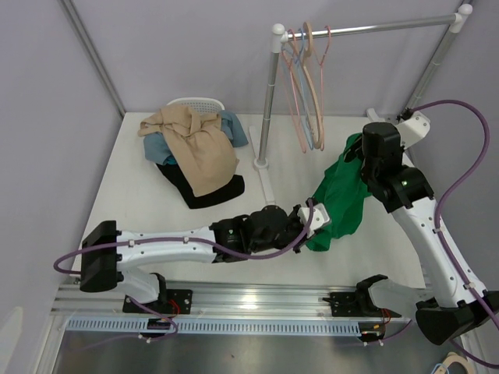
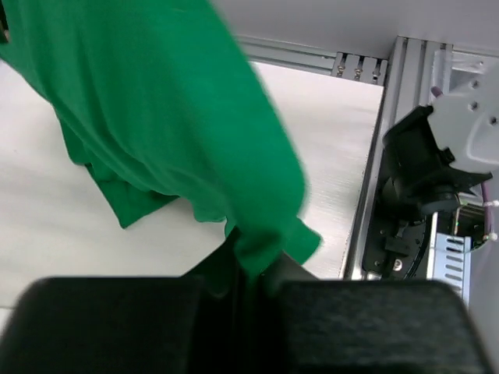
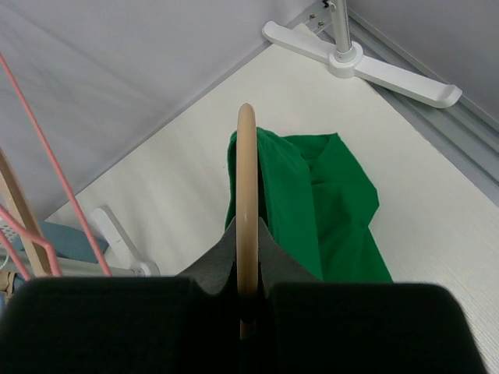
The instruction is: Remove the t-shirt from the hanger
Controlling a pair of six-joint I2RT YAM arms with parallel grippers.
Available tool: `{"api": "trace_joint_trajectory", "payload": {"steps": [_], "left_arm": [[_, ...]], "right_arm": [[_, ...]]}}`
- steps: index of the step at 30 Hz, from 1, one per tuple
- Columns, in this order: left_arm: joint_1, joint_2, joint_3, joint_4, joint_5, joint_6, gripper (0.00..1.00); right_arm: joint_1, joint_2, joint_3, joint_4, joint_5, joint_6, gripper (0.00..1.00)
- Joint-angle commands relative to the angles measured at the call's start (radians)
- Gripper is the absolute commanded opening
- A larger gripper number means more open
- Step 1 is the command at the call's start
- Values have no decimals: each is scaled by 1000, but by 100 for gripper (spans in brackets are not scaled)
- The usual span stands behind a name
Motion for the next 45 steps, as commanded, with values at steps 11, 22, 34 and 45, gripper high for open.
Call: {"api": "trace_joint_trajectory", "payload": {"steps": [11, 22, 34, 45], "left_arm": [[-74, -192, -290, 171, 385, -267, 1], [-240, -515, -430, -28, 306, -284, 1], [-237, -381, -514, 173, 382, -252, 1], [132, 108, -251, 316, 702, -516, 1]], "right_arm": [[4, 125, 62, 108, 256, -138, 0], [-36, 179, 53, 176, 229, -149, 0], [-53, 145, 76, 143, 137, -124, 0], [-47, -4, 83, -2, -173, -101, 0]]}}
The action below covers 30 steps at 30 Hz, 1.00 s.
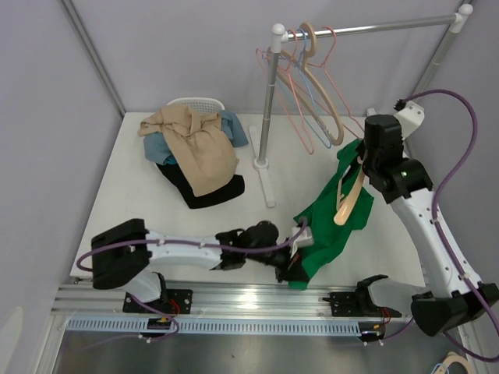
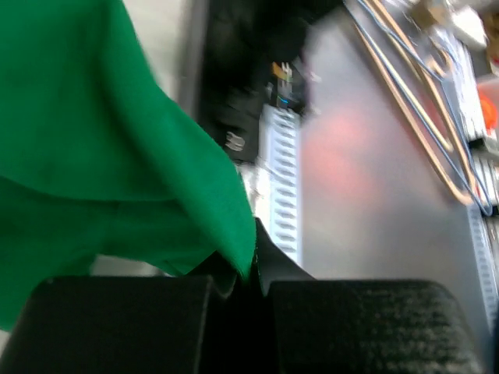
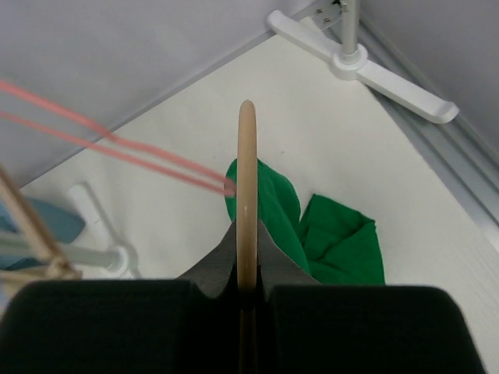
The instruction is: Remove the t-shirt from the hanger
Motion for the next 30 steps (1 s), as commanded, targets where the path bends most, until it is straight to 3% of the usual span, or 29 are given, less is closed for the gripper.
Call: {"api": "trace_joint_trajectory", "payload": {"steps": [1, 5, 9, 14, 18, 24, 28, 30], "left_arm": [[100, 84, 164, 62, 132, -99, 1], [142, 108, 273, -33, 0, -90, 1], [165, 165, 362, -92, -33, -105, 1], [212, 250, 381, -35, 24, -197, 1], [215, 231, 319, 29, 22, -213, 1], [215, 81, 252, -44, 25, -213, 1], [215, -87, 149, -151, 36, -228, 1], [228, -235, 122, -239, -42, -210, 1]], "right_arm": [[11, -105, 33, -30, -98, 50, 0], [16, -163, 24, -158, -104, 68, 0], [14, -262, -19, -169, -67, 71, 0], [11, -320, 21, -283, -202, 108, 0], [11, -346, 29, -316, -241, 99, 0], [10, -349, 26, -233, -95, -96, 0], [3, -319, 58, -253, -41, -127, 0], [0, -326, 43, -230, -37, -162, 0]]}}
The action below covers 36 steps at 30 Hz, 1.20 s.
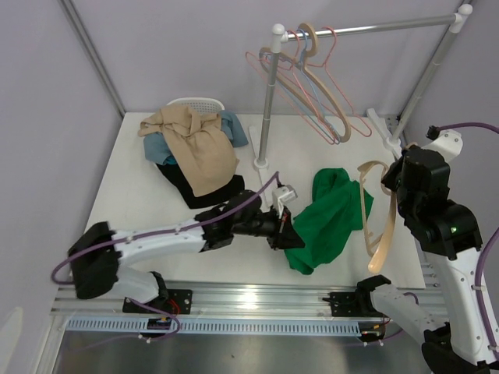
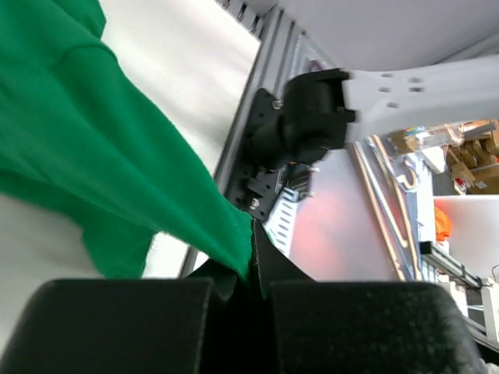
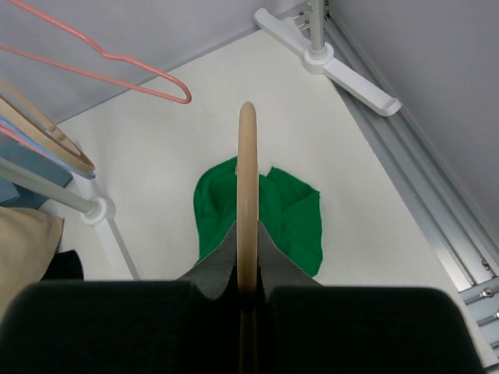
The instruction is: Remove the t-shirt from the hanger
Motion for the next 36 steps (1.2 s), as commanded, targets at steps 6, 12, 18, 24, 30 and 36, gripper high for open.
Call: {"api": "trace_joint_trajectory", "payload": {"steps": [6, 12, 18, 24, 30, 36], "left_arm": [[225, -527, 108, -481, -114, 53, 1], [443, -514, 374, -687, -79, 50, 1], [575, -430, 508, -667, -123, 5, 1], [676, -295, 734, -615, -162, -44, 1], [813, -94, 954, -492, -219, -13, 1], [988, 95, 1206, -451, -79, -68, 1]], "right_arm": [[-90, 37, -9, 124, -26, -131, 0], [-193, 61, -21, 215, -122, -44, 0], [-300, 84, -6, 353, -351, -226, 0], [-422, 149, 86, 356, -436, -310, 0], [-528, 228, 112, 439, -689, -337, 0], [-571, 331, 143, 541, -809, -315, 0]]}}
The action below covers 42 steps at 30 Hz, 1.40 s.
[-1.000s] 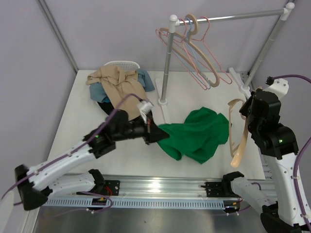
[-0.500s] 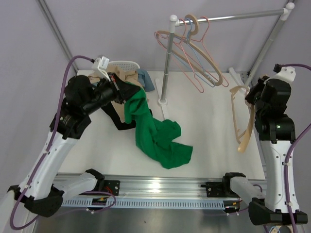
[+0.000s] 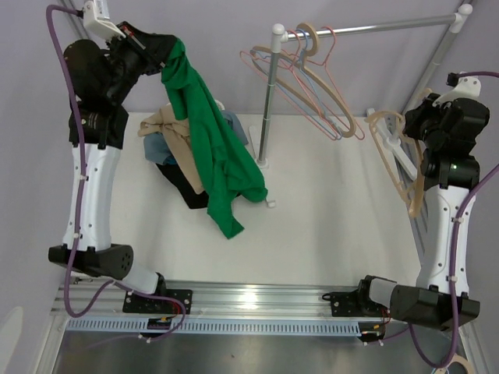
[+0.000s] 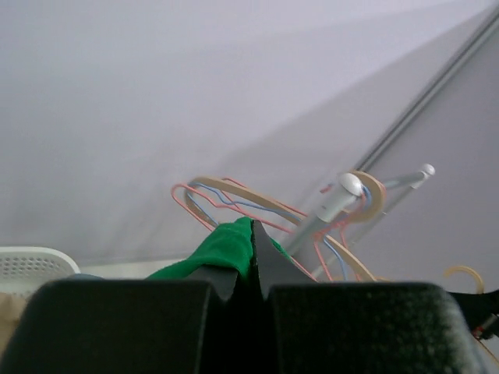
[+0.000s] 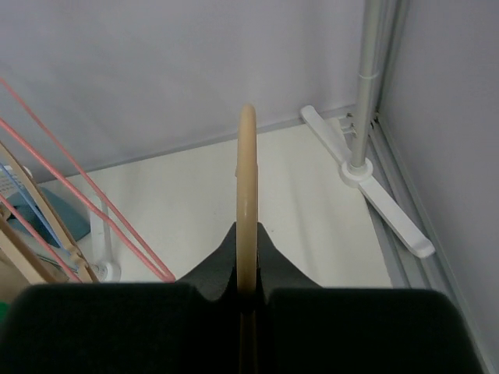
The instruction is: Remove the t-shirt from the hanger
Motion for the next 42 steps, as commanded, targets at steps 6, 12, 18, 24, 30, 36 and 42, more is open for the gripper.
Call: {"api": "trace_joint_trajectory", "payload": {"steps": [6, 12, 18, 24, 30, 36, 42], "left_arm": [[91, 101, 143, 162, 55, 131, 1], [111, 278, 310, 208, 12, 317, 1], [137, 373, 263, 250, -174, 417, 1], [218, 468, 364, 277, -125, 419, 1], [237, 508, 297, 291, -94, 356, 1], [206, 507, 38, 224, -83, 275, 1], [32, 416, -238, 182, -264, 272, 1]], "right_arm": [[-21, 133, 86, 282, -136, 9, 0], [-23, 314, 267, 352, -276, 58, 0], [8, 437, 360, 391, -347, 88, 0], [86, 503, 422, 359, -327, 26, 0], [143, 521, 431, 342, -322, -3, 0], [183, 561, 440, 383, -330, -1, 0], [218, 633, 544, 380, -293, -5, 0]]}}
